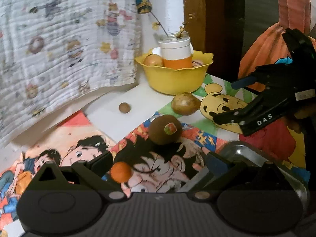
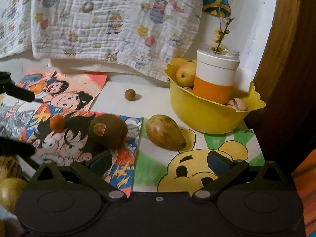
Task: Organize fruits
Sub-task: 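Move both tools back toward the kiwi and small orange beside the tray, then grasp the kiwi with the right tool while the left tool grasps a small orange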
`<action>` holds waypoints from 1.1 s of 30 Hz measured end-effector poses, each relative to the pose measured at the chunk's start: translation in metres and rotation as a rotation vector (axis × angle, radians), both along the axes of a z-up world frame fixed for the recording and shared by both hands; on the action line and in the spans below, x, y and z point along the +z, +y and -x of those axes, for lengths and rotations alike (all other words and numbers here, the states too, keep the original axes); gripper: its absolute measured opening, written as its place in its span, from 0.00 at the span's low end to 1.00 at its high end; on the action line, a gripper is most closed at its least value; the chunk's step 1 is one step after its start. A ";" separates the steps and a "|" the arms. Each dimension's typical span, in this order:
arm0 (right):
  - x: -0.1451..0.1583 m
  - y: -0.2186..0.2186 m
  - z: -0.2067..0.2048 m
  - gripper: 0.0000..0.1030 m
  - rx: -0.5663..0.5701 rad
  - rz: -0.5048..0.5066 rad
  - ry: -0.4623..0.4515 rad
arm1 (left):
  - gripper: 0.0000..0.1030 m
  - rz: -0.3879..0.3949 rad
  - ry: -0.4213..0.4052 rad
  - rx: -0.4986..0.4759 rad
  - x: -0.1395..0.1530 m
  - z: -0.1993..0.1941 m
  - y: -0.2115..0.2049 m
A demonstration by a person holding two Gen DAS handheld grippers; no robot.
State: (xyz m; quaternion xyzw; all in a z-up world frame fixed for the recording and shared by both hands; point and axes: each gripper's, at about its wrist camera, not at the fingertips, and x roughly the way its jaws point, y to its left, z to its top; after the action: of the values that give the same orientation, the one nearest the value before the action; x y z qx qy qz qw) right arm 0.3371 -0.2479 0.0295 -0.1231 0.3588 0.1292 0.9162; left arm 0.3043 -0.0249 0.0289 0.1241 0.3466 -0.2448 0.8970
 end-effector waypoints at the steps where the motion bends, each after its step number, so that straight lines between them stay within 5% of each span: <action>1: 0.000 -0.001 -0.003 0.99 -0.005 -0.010 0.003 | 1.00 0.000 -0.002 -0.006 -0.001 -0.002 -0.002; 16: -0.007 -0.013 -0.039 0.99 -0.098 -0.140 0.066 | 1.00 0.033 -0.005 -0.034 -0.014 -0.028 -0.021; 33: -0.018 0.046 -0.041 0.97 0.087 -0.227 0.141 | 0.98 0.012 0.063 0.096 -0.037 -0.038 0.035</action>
State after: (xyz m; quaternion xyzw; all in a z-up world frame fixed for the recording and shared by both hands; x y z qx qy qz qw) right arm 0.3782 -0.2024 0.0117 -0.0249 0.3997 0.2171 0.8902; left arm 0.3424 0.0105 -0.0080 0.0942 0.3789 -0.2072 0.8970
